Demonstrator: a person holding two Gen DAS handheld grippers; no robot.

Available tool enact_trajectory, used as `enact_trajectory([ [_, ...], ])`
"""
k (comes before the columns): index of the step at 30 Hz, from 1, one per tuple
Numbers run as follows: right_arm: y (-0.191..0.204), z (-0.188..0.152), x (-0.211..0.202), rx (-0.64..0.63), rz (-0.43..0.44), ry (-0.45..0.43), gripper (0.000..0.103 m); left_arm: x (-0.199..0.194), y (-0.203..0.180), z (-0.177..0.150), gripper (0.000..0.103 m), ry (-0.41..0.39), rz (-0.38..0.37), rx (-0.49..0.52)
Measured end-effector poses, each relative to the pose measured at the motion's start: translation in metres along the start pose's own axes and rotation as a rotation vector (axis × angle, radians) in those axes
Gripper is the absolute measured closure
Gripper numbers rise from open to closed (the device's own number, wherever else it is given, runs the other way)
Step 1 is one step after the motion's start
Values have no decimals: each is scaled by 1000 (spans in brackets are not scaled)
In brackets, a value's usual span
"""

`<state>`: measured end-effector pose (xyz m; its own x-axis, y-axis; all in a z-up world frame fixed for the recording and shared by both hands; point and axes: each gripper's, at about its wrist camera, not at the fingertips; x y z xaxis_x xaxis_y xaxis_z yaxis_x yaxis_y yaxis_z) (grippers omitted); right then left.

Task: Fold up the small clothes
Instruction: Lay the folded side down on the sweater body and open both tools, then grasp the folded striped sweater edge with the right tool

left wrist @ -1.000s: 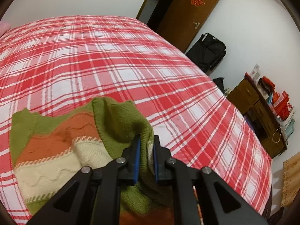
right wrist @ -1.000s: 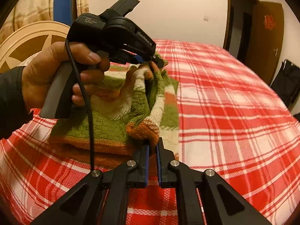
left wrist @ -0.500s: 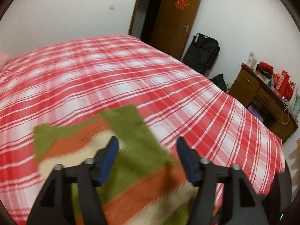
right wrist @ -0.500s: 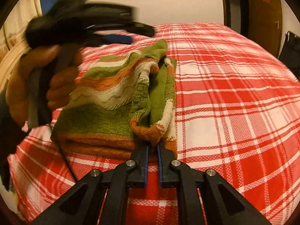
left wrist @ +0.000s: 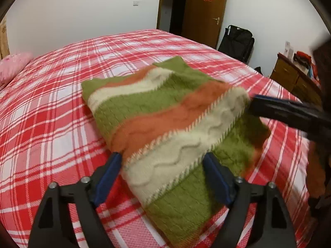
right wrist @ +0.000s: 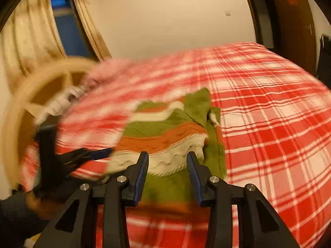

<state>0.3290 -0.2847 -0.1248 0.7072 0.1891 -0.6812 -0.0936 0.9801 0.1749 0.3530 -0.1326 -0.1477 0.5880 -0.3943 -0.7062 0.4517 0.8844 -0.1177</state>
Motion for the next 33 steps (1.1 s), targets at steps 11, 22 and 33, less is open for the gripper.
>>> enact_trajectory([
  [11,-45,-16,15,88,-180,125,100,15,11,-17,5,60,-69,-56],
  [22,4,48,46,-81,-53,56,100,18,15,-21,0,83,-69,-98],
  [33,-32,33,86,-12,-39,157,100,18,16,-24,0,87,-72,-99],
])
Point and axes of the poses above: each gripper's, at about its wrist camera, not at the fingertips, and x roughly the way its jaws point, y to its left, z to its top, and after that the axes turned 1 degree about -x, right-handed
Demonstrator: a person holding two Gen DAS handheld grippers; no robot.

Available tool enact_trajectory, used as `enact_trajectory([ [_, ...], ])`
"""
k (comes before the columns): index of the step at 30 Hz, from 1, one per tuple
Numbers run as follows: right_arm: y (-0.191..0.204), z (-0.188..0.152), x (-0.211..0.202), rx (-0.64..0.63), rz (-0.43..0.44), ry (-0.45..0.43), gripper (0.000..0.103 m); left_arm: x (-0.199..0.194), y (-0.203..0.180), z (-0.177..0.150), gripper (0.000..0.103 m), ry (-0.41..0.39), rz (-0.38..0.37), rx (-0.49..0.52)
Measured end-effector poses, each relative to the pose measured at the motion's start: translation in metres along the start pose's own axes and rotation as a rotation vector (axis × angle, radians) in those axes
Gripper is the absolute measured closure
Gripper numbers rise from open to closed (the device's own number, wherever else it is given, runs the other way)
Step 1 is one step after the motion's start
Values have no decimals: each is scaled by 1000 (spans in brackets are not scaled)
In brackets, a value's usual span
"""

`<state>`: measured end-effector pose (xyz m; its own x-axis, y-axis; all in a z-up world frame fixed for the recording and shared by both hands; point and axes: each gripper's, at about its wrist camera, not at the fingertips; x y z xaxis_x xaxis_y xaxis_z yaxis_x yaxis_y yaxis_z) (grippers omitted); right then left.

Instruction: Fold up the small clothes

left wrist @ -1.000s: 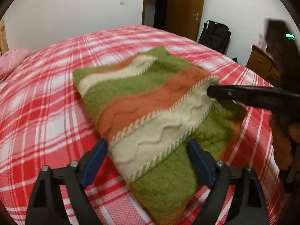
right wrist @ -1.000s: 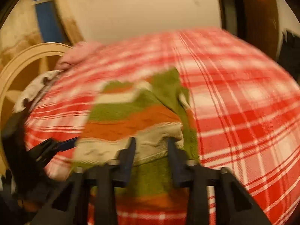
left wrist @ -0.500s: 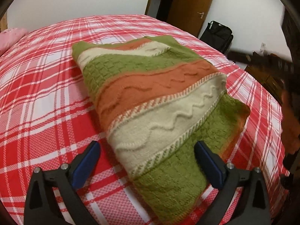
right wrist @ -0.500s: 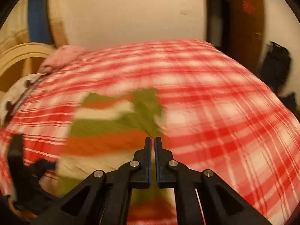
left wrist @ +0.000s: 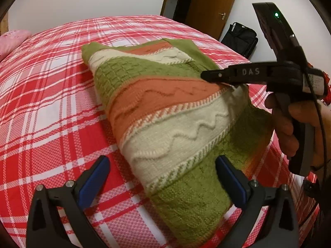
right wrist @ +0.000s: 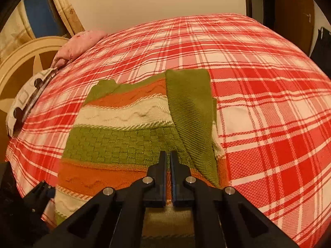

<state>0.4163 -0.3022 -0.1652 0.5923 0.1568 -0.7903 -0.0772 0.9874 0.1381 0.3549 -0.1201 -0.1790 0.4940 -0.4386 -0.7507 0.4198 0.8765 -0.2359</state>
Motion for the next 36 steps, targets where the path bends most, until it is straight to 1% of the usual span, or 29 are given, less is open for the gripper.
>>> enact_trajectory([
  [2,0,-3,-2,-13,-11,-11,100,0,0,1,0,0,2,1],
  [5,1,-1,-7,-6,4,-23,100,-3,1,0,0,-9,8,-13],
  [7,2,1,-13,-7,21,-18,100,-12,2,-2,0,-48,22,-27],
  [8,1,1,-18,-11,31,-22,97,-17,3,-2,0,-69,23,-34],
  [10,0,3,-27,-13,51,-35,66,-30,5,-5,0,-127,9,-49],
  [11,-4,5,-33,-5,63,-51,40,-33,6,-6,0,-140,1,-54],
  [12,-8,8,-39,13,71,-74,35,-36,7,-5,0,-149,-3,-62],
  [14,-14,16,-43,18,70,-95,35,-39,7,-4,0,-160,-9,-64],
  [16,-20,24,-41,18,55,-99,35,-37,6,-1,0,-141,-7,-56],
  [18,-31,35,-31,44,43,-80,35,-36,8,4,0,-141,-11,-58],
  [19,-37,40,-24,63,54,-66,35,-34,9,7,0,-136,-7,-60],
  [22,-50,53,-2,91,69,-29,35,-27,17,12,0,-117,-22,-106],
  [27,-57,61,38,99,129,40,35,-5,28,11,0,-30,-87,-192],
  [29,-61,60,51,107,153,63,35,-4,25,12,0,-28,-96,-184],
  [31,-68,58,57,145,215,75,35,-1,25,13,0,-19,-112,-186],
  [32,-71,58,59,165,241,76,39,0,26,14,0,-19,-116,-190],
  [33,-73,57,60,177,279,78,48,1,25,14,0,-18,-120,-191],
  [34,-73,56,61,185,309,82,52,2,24,15,0,-17,-122,-188],
  [36,-75,56,62,199,332,85,57,5,19,17,1,-10,-125,-172],
])
Point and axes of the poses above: each gripper's, at about its wrist camera, not at the fingertips, and x roughly the way its jaws point, y to its left, z to its top, and after that the axes turned 1 degree about -x, right-handed
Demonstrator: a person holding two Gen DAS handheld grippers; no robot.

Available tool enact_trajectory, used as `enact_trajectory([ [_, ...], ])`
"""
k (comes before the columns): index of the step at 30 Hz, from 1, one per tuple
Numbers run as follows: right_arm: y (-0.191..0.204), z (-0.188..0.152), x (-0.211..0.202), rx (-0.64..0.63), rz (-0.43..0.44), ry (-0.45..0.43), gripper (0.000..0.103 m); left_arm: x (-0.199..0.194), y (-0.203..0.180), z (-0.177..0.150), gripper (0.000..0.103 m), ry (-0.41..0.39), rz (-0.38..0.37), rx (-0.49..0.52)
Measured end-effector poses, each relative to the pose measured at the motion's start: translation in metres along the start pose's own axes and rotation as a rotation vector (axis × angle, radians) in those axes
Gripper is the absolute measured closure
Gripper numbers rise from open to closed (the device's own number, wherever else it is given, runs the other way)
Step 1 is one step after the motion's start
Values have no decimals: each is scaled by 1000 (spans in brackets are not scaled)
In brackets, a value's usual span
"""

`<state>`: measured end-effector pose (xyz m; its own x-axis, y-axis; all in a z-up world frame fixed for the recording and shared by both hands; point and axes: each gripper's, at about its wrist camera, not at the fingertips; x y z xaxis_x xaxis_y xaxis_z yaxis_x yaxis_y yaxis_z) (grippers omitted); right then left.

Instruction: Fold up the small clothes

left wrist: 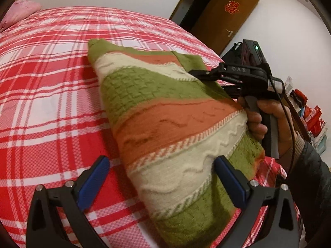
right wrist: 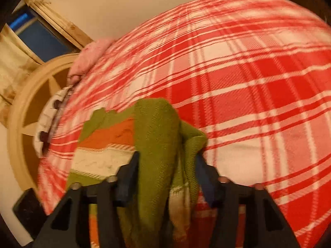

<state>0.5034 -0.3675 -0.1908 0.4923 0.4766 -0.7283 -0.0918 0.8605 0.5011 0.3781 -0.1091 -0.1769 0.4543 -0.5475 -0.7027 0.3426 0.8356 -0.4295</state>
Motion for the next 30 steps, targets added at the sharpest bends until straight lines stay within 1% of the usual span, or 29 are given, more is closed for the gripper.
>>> enact_trajectory([
  [1,0,0,1,4,11,1,60,1,-2,1,2,3,5,10],
  [2,0,0,1,10,23,-1,67,3,-5,1,11,5,0,20],
  [3,0,0,0,15,30,-8,74,5,-8,2,16,14,-7,31],
  [4,0,0,-2,11,28,-18,75,4,-9,1,17,13,1,34],
  [5,2,-2,-4,5,26,-25,77,4,-9,2,21,9,9,37],
  [7,4,-4,-8,0,23,-41,79,1,-11,1,31,1,11,46],
  [9,6,-6,-13,1,26,-59,80,-2,-10,1,44,-5,6,42],
  [10,7,-7,-17,2,31,-70,80,-2,-8,1,48,-8,7,42],
  [12,12,-9,-25,2,39,-94,80,-8,-11,1,60,-20,13,60],
  [14,17,-11,-32,-8,35,-115,80,-13,-14,1,67,-23,19,74],
  [17,27,-13,-45,-18,41,-141,81,-18,-16,2,71,-23,24,78],
  [21,40,-19,-56,-35,30,-153,81,-28,-22,0,74,-26,31,92],
  [30,71,-35,-70,-53,52,-161,81,-70,-25,-9,75,-69,43,116],
])
Point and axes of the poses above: each gripper's, at about its wrist camera, not at the fingertips, and x roughly the way its jaws point, y to its left, z to its top, and after that the axes turned 1 degree about -x, right-handed
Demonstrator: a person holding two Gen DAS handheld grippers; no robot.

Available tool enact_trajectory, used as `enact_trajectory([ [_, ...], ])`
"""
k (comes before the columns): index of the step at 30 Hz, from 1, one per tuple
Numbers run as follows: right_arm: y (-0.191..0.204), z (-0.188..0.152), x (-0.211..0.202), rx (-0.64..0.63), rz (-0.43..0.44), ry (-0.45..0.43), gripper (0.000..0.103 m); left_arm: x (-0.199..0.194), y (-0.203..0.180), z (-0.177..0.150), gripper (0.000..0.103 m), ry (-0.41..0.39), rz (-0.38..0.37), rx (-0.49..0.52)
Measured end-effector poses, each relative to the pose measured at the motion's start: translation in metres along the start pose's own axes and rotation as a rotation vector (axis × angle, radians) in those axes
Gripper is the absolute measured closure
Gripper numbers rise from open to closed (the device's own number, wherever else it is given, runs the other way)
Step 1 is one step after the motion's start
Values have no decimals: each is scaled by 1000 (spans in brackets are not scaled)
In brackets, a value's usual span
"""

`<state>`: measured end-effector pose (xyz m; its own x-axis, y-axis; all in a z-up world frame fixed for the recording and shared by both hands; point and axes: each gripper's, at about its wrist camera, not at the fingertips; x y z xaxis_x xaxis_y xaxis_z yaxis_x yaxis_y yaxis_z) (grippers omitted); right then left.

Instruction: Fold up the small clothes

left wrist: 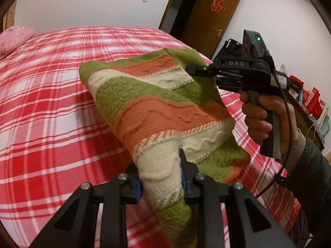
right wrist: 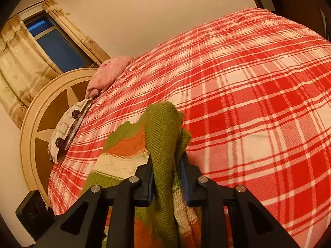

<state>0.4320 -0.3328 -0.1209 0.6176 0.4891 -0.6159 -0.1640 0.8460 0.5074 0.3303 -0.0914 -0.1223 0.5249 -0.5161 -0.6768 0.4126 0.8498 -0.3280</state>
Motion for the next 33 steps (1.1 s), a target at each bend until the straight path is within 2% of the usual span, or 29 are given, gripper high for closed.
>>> enact_trajectory([
  [15,92,-33,5,-66,110,20,82,-81,24,-39,75,-73,79,-57],
  [23,134,-55,7,-91,157,34,81,-124,25,-71,75,-114,107,-90],
  [33,183,-80,21,-123,219,73,82,-163,41,-96,75,-140,157,-137],
])
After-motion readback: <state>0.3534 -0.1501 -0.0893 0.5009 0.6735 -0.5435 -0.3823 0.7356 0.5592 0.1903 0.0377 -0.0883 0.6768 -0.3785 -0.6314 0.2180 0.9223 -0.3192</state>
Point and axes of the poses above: each gripper's, at about its wrist camera, not at the fingertips, and x roughly the way its jaws point, y to its left, z to its top, and after that the axes turned 1 degree about -x, right-handed
